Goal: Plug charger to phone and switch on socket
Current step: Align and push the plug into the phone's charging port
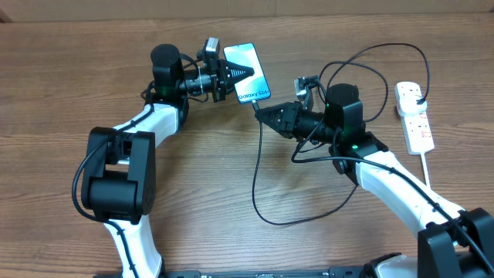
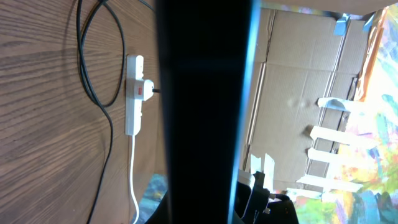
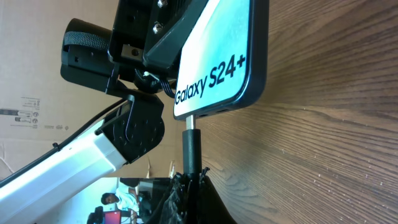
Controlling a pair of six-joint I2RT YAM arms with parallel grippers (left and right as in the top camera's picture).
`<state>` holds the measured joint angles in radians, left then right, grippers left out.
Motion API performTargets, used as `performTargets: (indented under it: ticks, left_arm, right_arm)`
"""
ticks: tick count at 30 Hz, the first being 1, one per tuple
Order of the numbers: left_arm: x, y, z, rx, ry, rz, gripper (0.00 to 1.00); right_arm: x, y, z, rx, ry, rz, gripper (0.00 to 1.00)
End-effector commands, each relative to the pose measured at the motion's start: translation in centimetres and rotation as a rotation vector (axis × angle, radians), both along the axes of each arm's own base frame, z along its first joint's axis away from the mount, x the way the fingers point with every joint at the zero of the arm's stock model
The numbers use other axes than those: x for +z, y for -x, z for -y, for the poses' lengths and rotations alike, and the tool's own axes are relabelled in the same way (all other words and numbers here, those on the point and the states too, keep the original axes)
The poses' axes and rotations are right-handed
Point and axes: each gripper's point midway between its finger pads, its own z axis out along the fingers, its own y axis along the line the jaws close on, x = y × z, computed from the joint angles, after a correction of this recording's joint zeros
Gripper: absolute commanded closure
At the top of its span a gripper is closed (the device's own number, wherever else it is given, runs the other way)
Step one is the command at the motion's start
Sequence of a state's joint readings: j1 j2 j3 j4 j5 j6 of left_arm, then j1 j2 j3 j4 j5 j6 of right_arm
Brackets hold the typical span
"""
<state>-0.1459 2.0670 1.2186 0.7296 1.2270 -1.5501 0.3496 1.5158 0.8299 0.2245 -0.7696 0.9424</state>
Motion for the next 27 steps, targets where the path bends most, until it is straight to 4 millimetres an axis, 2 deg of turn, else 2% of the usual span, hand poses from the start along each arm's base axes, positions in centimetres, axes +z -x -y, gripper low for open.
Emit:
performTargets:
  ticks: [1,14,27]
  left_arm:
    - [1.0,0.0,0.1,-0.023,0.002,0.061,0.96]
    - [1.0,-0.3,0.0,-0.008,0.001,0.059,0.96]
    - [1.0,-0.4,-0.1,-0.002,-0.001,0.068,0.96]
  right_arm:
    - [0.3,-0.6,0.1,-0.028,0.001,0.008,0.96]
    - [-0.9,-0.1,0.3,-0.036,0.019,-0.063,0.96]
    - [-0.5,0.1,0.1,-0.014,0.006,-0.054,0.96]
